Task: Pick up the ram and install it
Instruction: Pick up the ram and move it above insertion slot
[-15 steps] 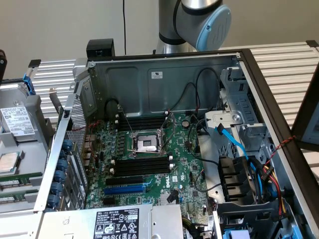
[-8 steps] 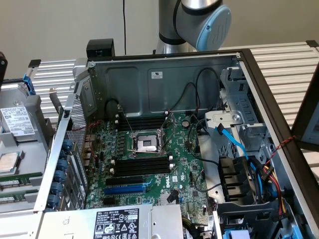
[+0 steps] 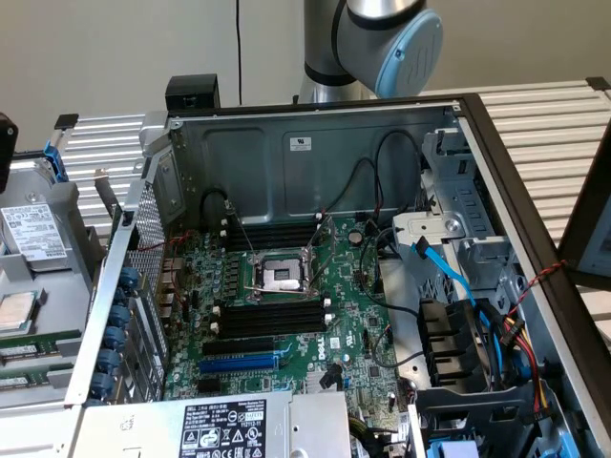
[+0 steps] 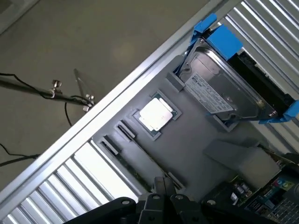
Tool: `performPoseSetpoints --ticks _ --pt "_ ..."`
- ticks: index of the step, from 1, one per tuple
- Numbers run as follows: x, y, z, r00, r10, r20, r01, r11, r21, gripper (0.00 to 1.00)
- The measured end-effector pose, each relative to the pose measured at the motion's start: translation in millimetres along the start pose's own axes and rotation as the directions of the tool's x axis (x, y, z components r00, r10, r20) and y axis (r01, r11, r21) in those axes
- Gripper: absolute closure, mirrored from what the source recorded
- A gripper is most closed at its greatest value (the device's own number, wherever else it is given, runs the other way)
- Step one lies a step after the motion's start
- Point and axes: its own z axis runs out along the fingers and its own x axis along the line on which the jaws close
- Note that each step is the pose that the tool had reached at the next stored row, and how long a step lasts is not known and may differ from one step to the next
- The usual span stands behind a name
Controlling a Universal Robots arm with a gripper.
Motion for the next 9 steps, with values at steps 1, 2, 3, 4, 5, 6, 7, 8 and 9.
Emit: performPoseSetpoints --ticks 1,2,3,4,5,6,7,8,9 --pt "0.0 -0.1 1.6 0.9998 -0.017 -0.0011 0.017 0.9998 0.0000 0.89" --pt "0.0 -0.2 3.5 0.9993 -0.037 -0.0020 0.037 0.9993 0.0000 0.89" --pt "0.0 -0.3 5.0 0.9986 -0.053 -0.0030 0.053 0.9986 -0.0001 0.89" --pt "0.0 -0.4 6.8 0.9973 -0.073 -0.0043 0.073 0.9973 -0.0003 0.89" --pt "0.0 -0.5 8.5 0.9958 -0.091 -0.0055 0.091 0.9958 -0.0004 0.89" --pt "0.0 -0.6 10.1 0.9942 -0.108 -0.0063 0.108 0.9942 -0.0005 0.89" --pt "0.0 -0.7 12.0 0.9920 -0.126 -0.0074 0.126 0.9920 -0.0007 0.89" --pt "0.0 -0.8 13.8 0.9894 -0.145 -0.0084 0.145 0.9895 -0.0010 0.89" --pt "0.1 -0.9 15.7 0.9866 -0.163 -0.0095 0.163 0.9866 -0.0012 0.89"
